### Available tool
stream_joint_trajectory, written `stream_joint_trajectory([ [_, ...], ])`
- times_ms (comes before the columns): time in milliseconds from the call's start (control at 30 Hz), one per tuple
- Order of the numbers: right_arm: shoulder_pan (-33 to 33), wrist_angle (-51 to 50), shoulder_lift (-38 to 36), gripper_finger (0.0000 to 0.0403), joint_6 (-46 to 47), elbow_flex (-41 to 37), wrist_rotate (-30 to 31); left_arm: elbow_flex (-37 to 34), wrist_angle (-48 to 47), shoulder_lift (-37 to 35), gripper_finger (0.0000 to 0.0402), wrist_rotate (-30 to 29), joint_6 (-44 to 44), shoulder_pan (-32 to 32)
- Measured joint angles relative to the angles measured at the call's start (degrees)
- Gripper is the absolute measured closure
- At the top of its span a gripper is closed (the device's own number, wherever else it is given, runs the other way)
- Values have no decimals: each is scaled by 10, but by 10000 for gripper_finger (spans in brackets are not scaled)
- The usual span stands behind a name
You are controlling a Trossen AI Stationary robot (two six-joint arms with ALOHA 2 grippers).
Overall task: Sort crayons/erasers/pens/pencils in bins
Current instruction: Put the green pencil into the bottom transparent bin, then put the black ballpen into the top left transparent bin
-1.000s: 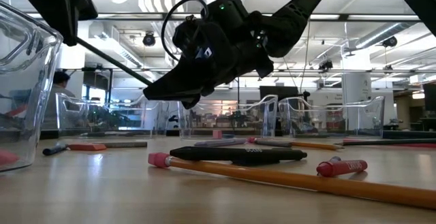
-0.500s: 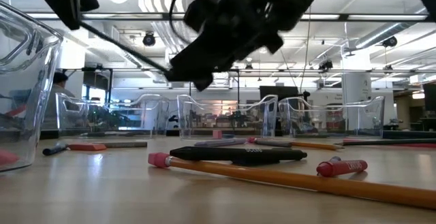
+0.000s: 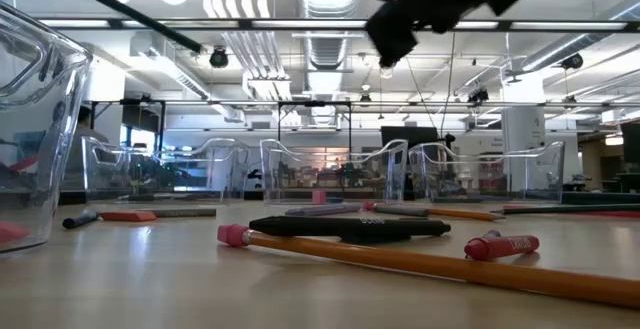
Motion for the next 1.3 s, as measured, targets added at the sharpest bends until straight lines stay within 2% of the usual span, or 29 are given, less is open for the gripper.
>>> stream_joint_trajectory([
  [233, 0, 115, -149, 202, 17, -131, 60, 0, 14, -6, 394, 24, -160, -94],
  [433, 0, 157, -223, 202, 16, -179, 94, -1, 47, 13, 394, 20, -234, -145],
  [767, 0, 156, -246, 202, 16, -187, 96, -6, 45, 75, 359, 26, -271, -156],
  [1067, 0, 157, -221, 202, 11, -183, 97, -21, 39, 60, 355, 18, -273, -153],
  [1133, 0, 158, -217, 202, 8, -182, 97, -21, 31, 47, 355, 4, -273, -148],
  [1200, 0, 158, -216, 202, 6, -182, 97, -20, 26, 28, 354, -39, -270, -140],
  [1233, 0, 159, -216, 202, 4, -182, 97, -20, 28, 18, 355, -78, -260, -136],
  [1300, 0, 166, -216, 202, -4, -182, 97, -22, 29, -4, 355, -198, -223, -125],
])
